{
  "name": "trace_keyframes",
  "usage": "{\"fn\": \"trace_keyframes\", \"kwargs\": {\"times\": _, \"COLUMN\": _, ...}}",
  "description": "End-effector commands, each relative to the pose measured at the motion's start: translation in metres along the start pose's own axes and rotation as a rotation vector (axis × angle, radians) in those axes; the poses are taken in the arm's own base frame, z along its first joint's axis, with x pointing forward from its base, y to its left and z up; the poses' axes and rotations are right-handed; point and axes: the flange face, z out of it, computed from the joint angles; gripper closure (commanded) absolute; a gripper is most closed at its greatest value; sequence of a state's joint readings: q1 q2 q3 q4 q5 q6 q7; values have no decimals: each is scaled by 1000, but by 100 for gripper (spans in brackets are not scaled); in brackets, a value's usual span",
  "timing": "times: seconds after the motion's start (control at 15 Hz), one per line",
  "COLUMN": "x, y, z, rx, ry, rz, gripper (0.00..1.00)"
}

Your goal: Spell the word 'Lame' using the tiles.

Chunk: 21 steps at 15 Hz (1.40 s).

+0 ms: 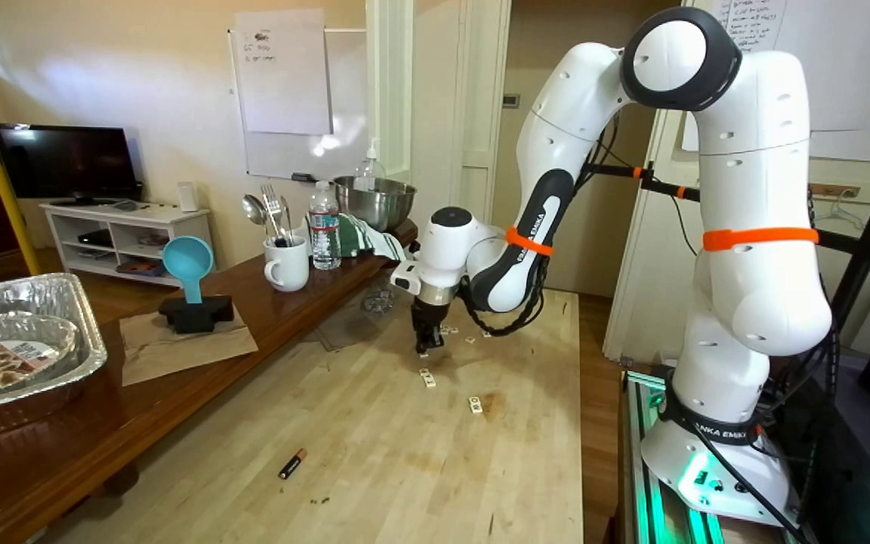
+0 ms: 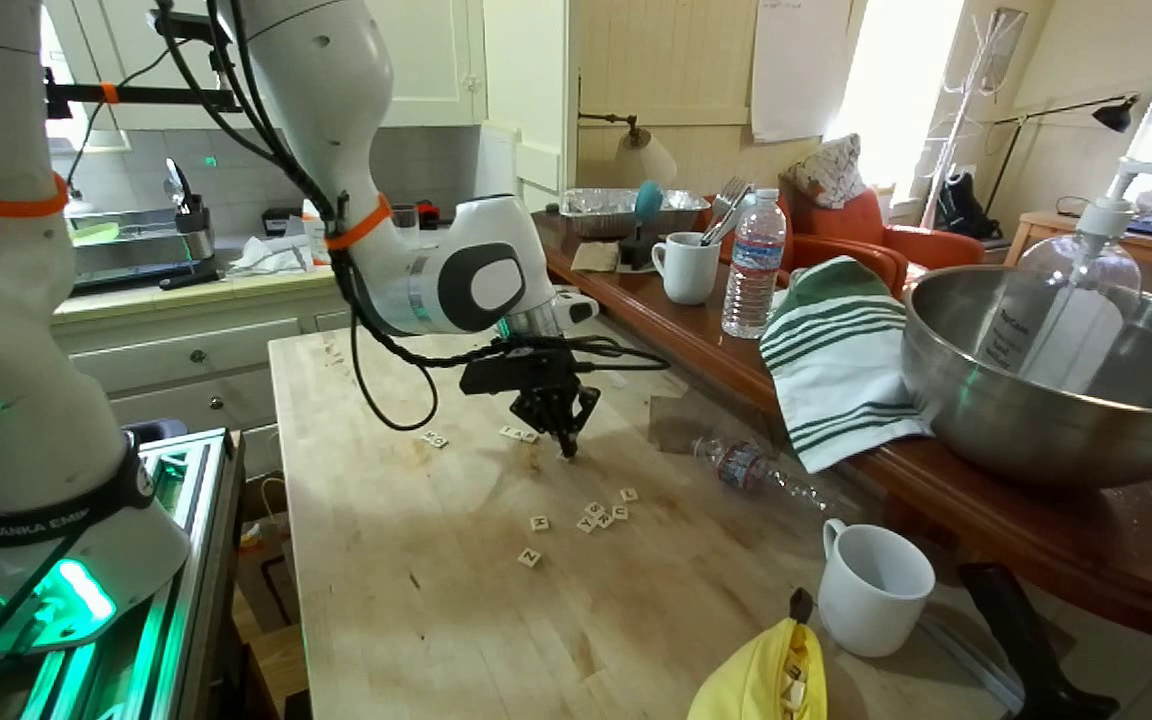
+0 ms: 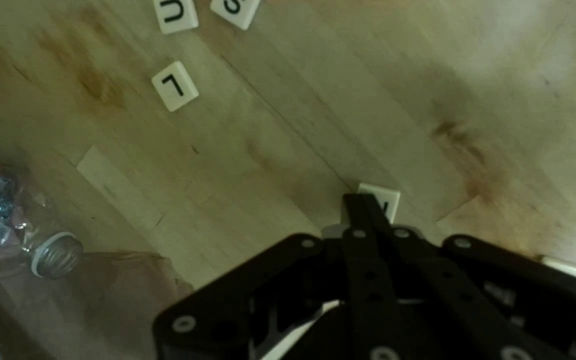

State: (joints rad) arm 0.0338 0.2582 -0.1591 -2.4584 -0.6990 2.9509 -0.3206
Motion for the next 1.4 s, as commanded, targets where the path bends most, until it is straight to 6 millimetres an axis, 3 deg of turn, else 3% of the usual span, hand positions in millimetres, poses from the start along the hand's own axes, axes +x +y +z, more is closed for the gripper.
{"fn": "trace_keyframes", "kwargs": {"times": 0.0, "x": 2, "y": -18, "z": 13, "rx": 8, "ry": 7, "rz": -114, "gripper": 100}}
{"fn": "trace_keyframes", "kwargs": {"times": 1.33, "x": -3, "y": -14, "z": -10, "rx": -12, "ry": 44, "rz": -56, "gripper": 100}}
